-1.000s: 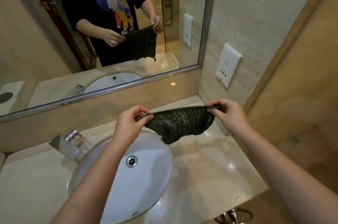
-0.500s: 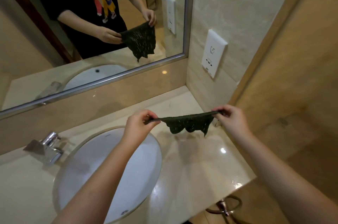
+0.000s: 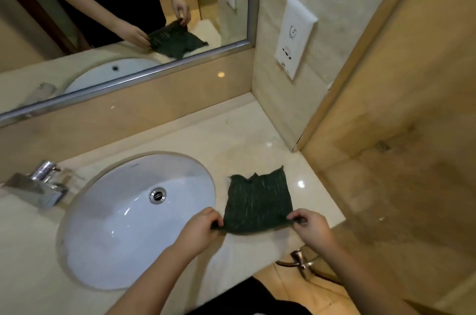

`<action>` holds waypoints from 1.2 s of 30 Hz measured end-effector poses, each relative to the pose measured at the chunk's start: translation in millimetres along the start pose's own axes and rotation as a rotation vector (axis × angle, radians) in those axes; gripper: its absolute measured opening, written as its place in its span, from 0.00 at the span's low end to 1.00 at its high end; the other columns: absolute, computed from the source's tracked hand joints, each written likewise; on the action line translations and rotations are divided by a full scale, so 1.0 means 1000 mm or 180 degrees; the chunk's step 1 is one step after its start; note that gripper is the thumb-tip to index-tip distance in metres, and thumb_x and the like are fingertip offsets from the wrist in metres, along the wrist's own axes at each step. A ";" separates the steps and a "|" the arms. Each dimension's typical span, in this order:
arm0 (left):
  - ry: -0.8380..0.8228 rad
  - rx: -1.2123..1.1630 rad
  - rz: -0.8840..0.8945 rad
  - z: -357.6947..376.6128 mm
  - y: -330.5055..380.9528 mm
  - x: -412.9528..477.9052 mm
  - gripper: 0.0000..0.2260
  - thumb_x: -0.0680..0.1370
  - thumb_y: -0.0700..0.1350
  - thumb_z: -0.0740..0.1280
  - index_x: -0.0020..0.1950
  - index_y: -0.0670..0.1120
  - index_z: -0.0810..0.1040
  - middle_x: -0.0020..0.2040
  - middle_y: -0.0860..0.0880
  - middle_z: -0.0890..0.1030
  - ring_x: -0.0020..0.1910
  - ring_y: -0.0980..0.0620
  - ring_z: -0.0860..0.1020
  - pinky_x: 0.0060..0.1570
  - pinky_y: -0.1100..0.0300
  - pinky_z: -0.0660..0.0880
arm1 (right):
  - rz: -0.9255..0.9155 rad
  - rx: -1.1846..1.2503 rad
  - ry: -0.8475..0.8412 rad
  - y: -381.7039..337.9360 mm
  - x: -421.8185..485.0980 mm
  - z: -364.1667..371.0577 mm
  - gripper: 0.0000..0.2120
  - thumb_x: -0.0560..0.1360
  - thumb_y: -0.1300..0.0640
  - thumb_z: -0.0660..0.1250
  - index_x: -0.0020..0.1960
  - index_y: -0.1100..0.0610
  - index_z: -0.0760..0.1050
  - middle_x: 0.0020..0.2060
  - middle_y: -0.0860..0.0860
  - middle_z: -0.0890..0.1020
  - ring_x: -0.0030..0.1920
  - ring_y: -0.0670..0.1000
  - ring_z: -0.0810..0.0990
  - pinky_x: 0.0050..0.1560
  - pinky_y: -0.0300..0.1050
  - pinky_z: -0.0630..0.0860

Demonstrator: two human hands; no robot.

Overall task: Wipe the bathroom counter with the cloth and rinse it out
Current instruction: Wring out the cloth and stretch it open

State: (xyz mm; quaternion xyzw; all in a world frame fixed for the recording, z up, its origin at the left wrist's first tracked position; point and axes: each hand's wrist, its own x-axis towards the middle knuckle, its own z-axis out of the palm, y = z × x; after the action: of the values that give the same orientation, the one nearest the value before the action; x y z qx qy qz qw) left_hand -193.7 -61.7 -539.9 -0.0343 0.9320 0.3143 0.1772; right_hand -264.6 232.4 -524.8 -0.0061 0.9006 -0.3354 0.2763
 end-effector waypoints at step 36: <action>0.1197 -0.0734 -0.1027 -0.020 -0.003 0.116 0.11 0.75 0.45 0.70 0.55 0.46 0.74 0.49 0.51 0.77 0.48 0.52 0.75 0.47 0.60 0.71 | 0.0210 -0.0189 0.1234 -0.035 0.129 -0.003 0.10 0.77 0.54 0.67 0.58 0.53 0.73 0.48 0.46 0.76 0.43 0.44 0.76 0.36 0.31 0.67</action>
State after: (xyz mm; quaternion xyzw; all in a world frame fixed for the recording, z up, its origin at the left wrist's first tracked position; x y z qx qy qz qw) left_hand -308.0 -70.8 -568.0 -0.2601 0.8891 0.3742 0.0437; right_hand -381.3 181.7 -565.0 0.0800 0.9462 -0.2944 0.1082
